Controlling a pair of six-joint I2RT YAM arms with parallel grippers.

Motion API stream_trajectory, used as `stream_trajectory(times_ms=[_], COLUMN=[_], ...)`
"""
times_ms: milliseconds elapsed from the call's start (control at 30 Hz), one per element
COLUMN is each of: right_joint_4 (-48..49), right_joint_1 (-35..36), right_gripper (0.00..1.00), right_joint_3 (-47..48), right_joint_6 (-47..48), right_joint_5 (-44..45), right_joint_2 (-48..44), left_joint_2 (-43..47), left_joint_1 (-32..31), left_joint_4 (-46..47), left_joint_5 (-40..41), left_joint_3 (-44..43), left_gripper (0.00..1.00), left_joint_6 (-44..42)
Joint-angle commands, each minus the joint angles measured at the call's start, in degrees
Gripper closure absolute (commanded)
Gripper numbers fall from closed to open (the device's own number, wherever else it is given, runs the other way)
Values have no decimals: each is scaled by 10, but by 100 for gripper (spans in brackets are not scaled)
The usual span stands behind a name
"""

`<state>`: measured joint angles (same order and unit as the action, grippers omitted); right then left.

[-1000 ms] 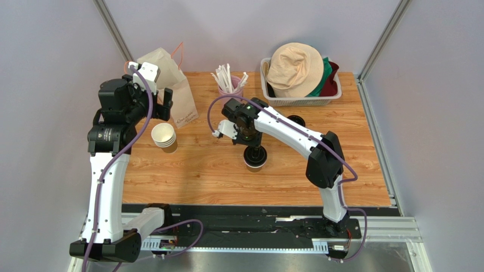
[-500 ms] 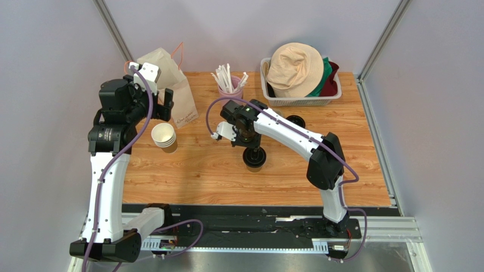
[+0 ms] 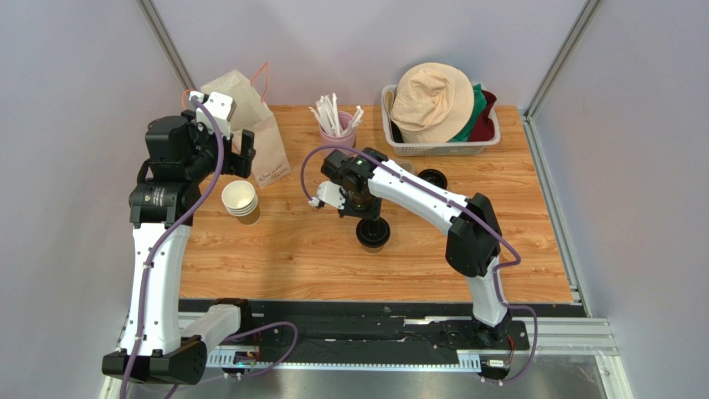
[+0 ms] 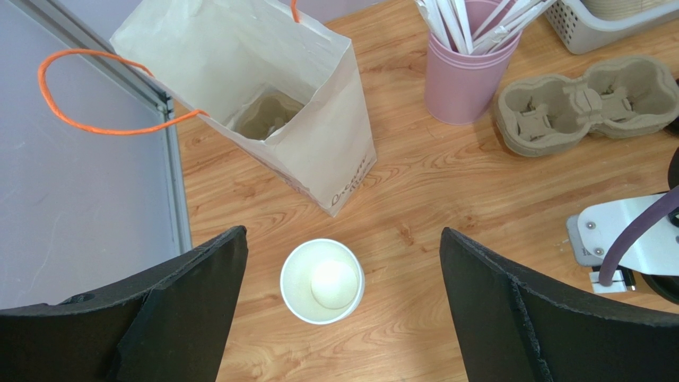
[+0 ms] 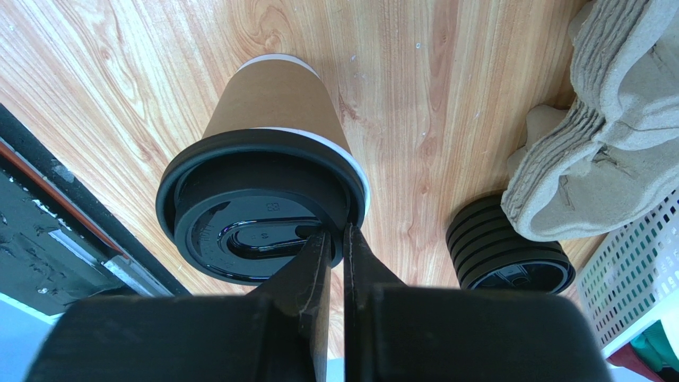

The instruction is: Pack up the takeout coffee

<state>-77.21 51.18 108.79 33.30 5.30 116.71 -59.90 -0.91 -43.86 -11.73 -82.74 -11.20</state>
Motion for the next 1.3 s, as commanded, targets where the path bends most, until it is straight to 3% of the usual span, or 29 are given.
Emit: stream_trajectory(times_ms=[0,533,833,1267], right_joint_4=[-138,-133,-130,-120], right_joint_1=[2,-1,-5,-14], right_gripper=[98,96,63,55], right_joint_3=[13,19,34,105], right_joint_6=[7,5,0,-7], right_joint_5=[9,19,21,1], right_joint_2=[5,6,6,-38], left_joint_2=[4,5,4,0], left_joint_1=[6,19,20,20], left_joint_4=[19,19,20,15], left_joint_5=[-12,-18,-23,-67], left_joint_3=[5,7,8,7], left_gripper=[1,1,1,1], left_joint_6=[11,13,13,9])
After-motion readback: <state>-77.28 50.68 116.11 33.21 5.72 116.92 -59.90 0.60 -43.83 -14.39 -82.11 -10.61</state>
